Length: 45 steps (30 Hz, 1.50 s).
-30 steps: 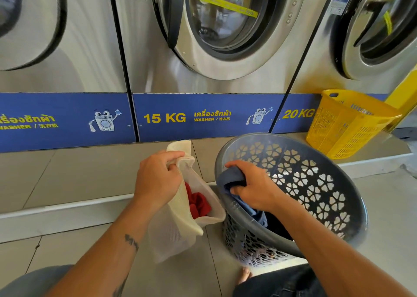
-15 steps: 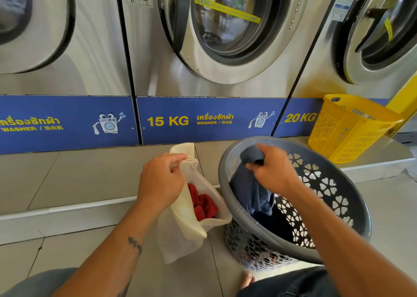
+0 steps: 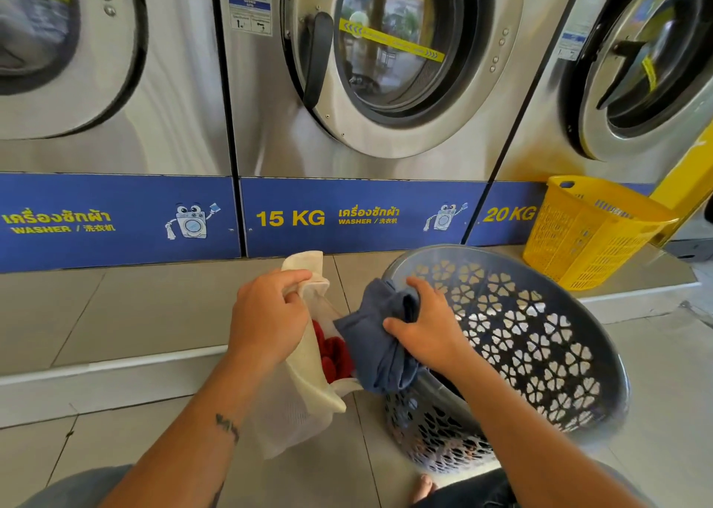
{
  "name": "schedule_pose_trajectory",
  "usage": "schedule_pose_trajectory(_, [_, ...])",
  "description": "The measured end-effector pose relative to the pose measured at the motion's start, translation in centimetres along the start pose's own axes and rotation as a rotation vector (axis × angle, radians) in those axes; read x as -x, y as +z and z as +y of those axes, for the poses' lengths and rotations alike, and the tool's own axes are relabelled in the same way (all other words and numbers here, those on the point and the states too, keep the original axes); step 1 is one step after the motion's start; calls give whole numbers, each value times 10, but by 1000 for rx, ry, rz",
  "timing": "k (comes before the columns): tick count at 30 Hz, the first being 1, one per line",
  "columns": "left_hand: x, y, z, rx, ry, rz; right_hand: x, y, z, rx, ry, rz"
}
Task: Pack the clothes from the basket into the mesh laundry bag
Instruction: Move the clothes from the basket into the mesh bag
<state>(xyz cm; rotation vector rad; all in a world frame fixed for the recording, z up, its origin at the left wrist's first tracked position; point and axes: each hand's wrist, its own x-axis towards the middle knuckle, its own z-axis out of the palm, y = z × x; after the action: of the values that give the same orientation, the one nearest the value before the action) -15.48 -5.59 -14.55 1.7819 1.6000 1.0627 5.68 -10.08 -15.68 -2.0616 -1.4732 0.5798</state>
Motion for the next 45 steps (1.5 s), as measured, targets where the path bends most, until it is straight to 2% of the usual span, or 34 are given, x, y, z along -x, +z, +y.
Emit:
schedule_pose_trajectory(3, [0,-3,-3,-12,-10,-5,-8,-2,0,288,-1,-83])
schedule_pose_trajectory(5, [1,-4,-3,-3,-17,-5,-13,-4,-2,199,79,-253])
schedule_pose_trajectory(7, [1,-4,-2,3,-17,-12,-12,0,2,16,65,-335])
schedule_pose_trajectory(10, [1,-4,-2,13,-8,-23,-9,10,9,48,-52,-182])
schedule_pose_trajectory(13, [-1,-7,-1,11,-28,-31,-6,8,7,98,-102,-15])
schedule_pose_trajectory(16, [-1,-7,0,6,-45,-51,0,1,1,89,-137,85])
schedule_pose_trajectory(21, [-4,-10,11,99,-32,-74,16,-1,-22,-138,-304,265])
schedule_pose_trajectory(23, [-3,-14,18,122,23,-78,22,12,-29,-228,-340,270])
schedule_pose_trajectory(28, [2,-19,22,146,76,-134,22,64,-18,-226,-358,166])
schedule_pose_trajectory(30, [5,-20,24,186,78,-159,20,79,-12,-105,-436,107])
schedule_pose_trajectory(32, [9,-20,27,215,82,-196,16,88,-5,134,-529,40])
schedule_pose_trajectory(34, [12,-18,26,183,85,-218,14,86,-5,287,-509,-140])
schedule_pose_trajectory(37, [12,-16,19,113,48,-206,7,63,-10,249,-359,-502])
schedule_pose_trajectory(39, [10,-16,16,105,17,-174,6,42,-10,270,-333,-561])
schedule_pose_trajectory(40, [8,-16,14,97,4,-166,5,30,-11,221,-333,-520])
schedule_pose_trajectory(42, [6,-13,14,84,-10,-163,0,8,-10,68,-327,-297])
schedule_pose_trajectory(44, [8,-10,15,85,-9,-182,-11,-13,-2,84,-311,-39])
schedule_pose_trajectory(45, [9,-7,15,86,-3,-196,-17,-20,6,138,-269,11])
